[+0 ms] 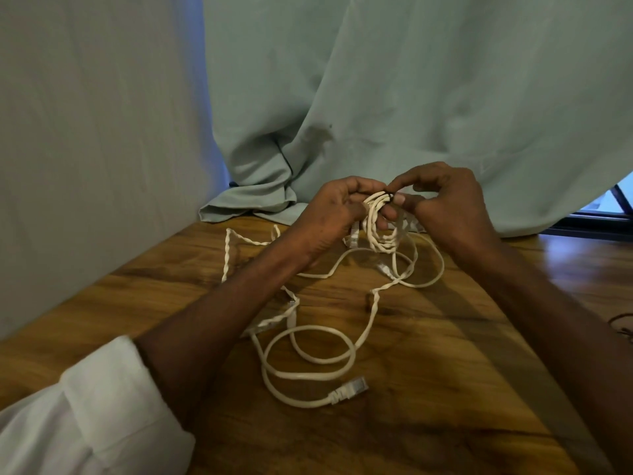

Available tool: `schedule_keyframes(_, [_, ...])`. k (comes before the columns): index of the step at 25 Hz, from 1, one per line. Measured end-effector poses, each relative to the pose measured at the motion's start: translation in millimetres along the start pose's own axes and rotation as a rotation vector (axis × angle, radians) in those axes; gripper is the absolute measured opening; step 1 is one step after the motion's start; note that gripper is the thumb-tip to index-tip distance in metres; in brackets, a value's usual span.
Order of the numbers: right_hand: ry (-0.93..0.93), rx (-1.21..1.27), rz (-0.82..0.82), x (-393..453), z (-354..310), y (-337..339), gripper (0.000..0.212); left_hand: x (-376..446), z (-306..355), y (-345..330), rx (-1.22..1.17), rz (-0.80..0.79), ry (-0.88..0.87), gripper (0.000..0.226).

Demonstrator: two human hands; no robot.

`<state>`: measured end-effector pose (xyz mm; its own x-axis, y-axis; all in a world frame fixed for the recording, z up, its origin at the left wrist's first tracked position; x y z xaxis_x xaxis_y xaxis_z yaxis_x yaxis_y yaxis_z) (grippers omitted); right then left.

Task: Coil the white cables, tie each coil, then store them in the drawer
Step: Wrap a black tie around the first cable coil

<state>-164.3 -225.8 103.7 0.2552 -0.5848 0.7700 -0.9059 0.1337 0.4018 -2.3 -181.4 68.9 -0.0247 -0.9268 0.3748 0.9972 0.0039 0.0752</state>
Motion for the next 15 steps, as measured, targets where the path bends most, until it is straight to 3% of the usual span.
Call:
schedule_keyframes(8, [-0.193,0.395,-0.103,-9,9,-10,0.017,-2,6,2,0.083,0.023,-0.104,0.023])
schedule_keyframes(11, [-0.204,0.408,-0.121,-9,9,-11,0.016,-2,10,1,0.152,0.030,-0.166,0.019])
schedule_keyframes(15, [-0.196,0.393,-0.128,-9,8,-11,0.015,-5,11,2,0.426,0.082,-0.246,0.012])
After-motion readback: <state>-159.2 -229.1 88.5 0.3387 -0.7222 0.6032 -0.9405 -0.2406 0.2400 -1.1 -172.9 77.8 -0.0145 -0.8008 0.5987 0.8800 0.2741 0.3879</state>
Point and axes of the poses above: each hand's wrist, its own x-axis towards the middle knuckle, its own y-axis out of the back of the hand, z = x × y, the point moved 7 cm from there along x, towards the middle knuckle, and after that the axes turned 7 degrees about y, right-handed, at the moved point
